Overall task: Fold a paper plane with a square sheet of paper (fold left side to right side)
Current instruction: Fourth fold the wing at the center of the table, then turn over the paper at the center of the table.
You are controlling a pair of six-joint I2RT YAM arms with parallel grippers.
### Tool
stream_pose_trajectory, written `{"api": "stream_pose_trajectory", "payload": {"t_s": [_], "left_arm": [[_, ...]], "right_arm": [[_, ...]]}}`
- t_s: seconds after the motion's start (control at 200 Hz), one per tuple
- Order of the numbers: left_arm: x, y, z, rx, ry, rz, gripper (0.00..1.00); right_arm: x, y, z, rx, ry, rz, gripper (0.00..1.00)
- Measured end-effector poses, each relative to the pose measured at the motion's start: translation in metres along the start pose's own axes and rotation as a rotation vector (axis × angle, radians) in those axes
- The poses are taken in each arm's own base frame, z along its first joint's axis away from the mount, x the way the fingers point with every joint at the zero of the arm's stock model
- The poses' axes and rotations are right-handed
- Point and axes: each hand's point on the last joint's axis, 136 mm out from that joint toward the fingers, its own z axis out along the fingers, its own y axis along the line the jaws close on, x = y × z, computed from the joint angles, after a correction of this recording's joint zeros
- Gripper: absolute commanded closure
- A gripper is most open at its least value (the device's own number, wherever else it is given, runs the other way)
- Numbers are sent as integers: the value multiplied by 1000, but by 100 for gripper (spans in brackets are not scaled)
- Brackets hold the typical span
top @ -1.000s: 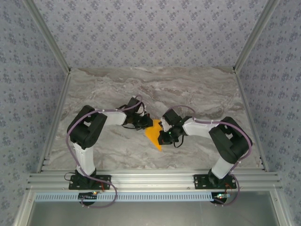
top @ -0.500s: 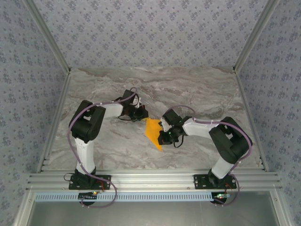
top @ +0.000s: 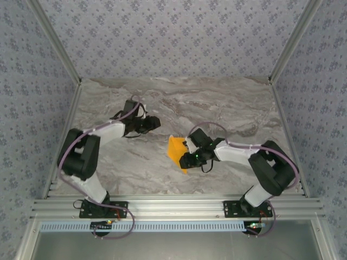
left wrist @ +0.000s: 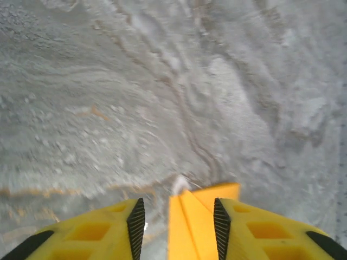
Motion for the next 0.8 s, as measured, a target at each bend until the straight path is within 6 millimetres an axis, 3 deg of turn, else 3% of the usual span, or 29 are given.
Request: {"api": "stream_pose_trajectory", "payload": {"t_s": [0.12, 0.33, 0.55, 0.799], "left_arm": [[24, -24, -17, 59, -21, 29, 57], [87, -33, 4, 55, 96, 33, 58], [105, -21, 39, -5, 166, 15, 61], [104, -26, 64, -19, 188, 22, 62]], "right_arm": [[-13, 2, -28, 38, -117, -36, 42], [-27, 4, -69, 73, -294, -78, 34], [-18, -1, -82, 82, -351, -66, 35], [-17, -2, -86, 83, -370, -61, 37]]}}
